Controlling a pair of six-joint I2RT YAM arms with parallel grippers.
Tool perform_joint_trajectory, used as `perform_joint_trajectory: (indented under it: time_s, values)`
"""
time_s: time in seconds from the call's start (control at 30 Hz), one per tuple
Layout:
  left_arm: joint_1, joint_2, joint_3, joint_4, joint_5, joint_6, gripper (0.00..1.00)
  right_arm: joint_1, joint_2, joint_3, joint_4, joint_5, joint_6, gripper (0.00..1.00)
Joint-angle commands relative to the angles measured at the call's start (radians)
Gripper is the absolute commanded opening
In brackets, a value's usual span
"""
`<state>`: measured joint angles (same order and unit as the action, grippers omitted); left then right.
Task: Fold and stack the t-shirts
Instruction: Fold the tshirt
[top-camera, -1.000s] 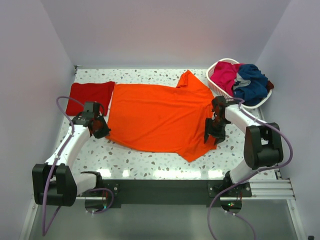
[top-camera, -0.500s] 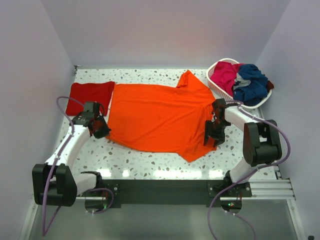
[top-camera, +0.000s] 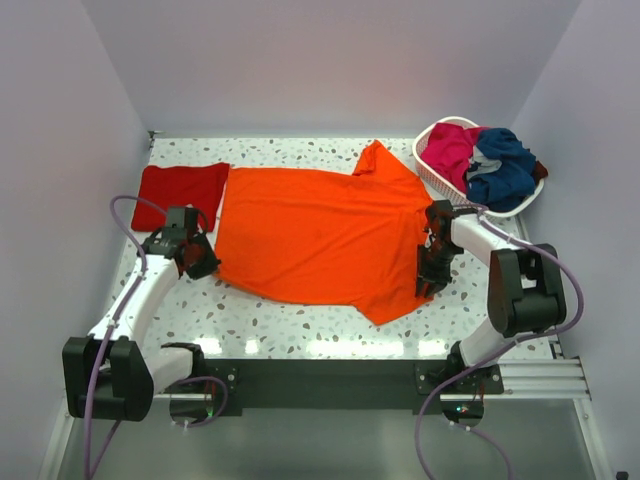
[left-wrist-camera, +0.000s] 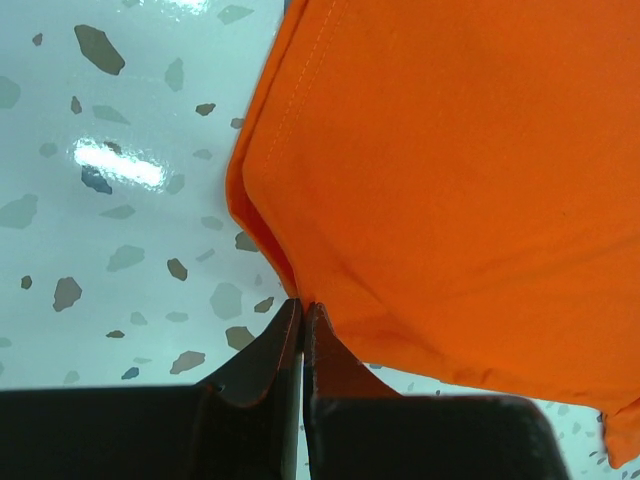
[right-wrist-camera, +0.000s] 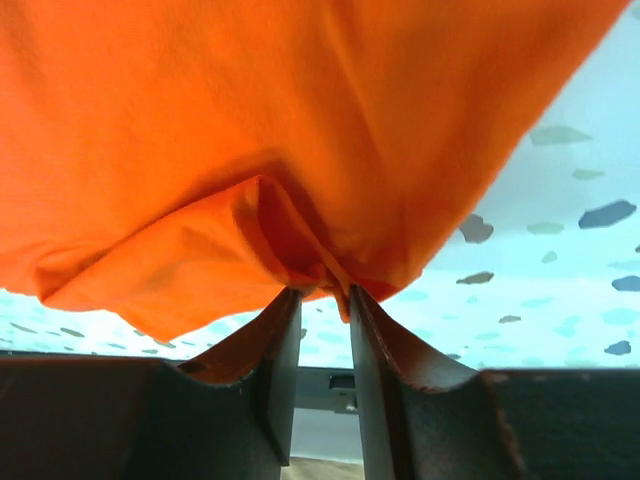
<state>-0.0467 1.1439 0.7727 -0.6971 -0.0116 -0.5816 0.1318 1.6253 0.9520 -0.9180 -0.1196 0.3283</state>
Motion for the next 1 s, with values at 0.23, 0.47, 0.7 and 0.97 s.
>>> perform_joint_trajectory:
  time_s: [0.23,0.47,0.7,0.97]
  values:
    - [0.007,-0.042,-0.009,0.005,0.002,0.011,0.0,-0.003,-0.084,0.05,-0.114,0.014,-0.017,0.17]
    - [0.007,-0.041,-0.01,0.007,0.004,0.02,0.0,-0.001,-0.085,0.033,-0.108,0.038,-0.015,0.26]
    - [0.007,-0.05,-0.018,0.005,0.001,0.02,0.0,-0.006,-0.061,0.016,-0.075,0.043,-0.008,0.38]
    - [0.007,-0.053,-0.019,0.002,-0.001,0.019,0.0,-0.009,-0.032,-0.025,-0.027,0.032,-0.003,0.38]
